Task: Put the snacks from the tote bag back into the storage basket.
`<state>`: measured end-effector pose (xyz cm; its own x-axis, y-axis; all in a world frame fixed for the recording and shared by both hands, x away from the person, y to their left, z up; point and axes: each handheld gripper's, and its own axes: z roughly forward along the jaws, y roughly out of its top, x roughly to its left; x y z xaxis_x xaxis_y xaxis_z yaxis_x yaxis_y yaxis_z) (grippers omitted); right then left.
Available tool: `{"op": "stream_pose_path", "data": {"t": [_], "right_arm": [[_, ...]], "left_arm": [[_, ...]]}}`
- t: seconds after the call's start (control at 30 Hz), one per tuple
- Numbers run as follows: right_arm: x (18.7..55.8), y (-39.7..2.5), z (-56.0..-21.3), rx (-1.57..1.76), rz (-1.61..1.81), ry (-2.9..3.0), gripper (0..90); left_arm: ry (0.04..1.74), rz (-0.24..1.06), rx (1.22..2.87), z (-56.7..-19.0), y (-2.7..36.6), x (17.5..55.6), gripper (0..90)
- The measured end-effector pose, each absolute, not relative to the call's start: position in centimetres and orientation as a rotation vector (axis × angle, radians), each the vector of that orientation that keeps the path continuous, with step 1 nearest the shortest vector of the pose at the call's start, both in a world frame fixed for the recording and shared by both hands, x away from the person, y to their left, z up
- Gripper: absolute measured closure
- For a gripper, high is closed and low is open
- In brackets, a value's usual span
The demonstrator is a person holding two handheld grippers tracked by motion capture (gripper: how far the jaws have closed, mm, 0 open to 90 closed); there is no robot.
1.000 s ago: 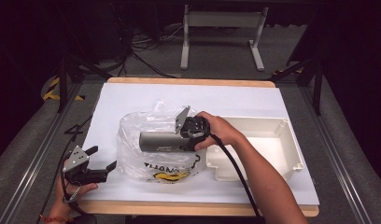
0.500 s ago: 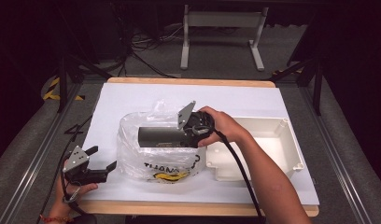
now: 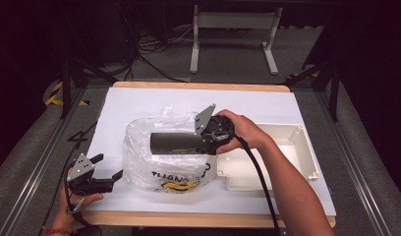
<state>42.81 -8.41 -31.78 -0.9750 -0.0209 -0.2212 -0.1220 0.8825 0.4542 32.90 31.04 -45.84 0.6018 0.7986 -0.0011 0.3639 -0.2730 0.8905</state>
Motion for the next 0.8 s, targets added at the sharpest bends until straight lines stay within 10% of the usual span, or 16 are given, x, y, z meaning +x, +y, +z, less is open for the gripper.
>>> {"op": "stream_pose_path", "data": {"t": [0.8], "right_arm": [[41.6,-15.3,-29.6,-0.076,0.739,2.813,42.7]], "left_arm": [[0.938,0.567,1.871,-45.8,31.1,33.0,7.6]]}}
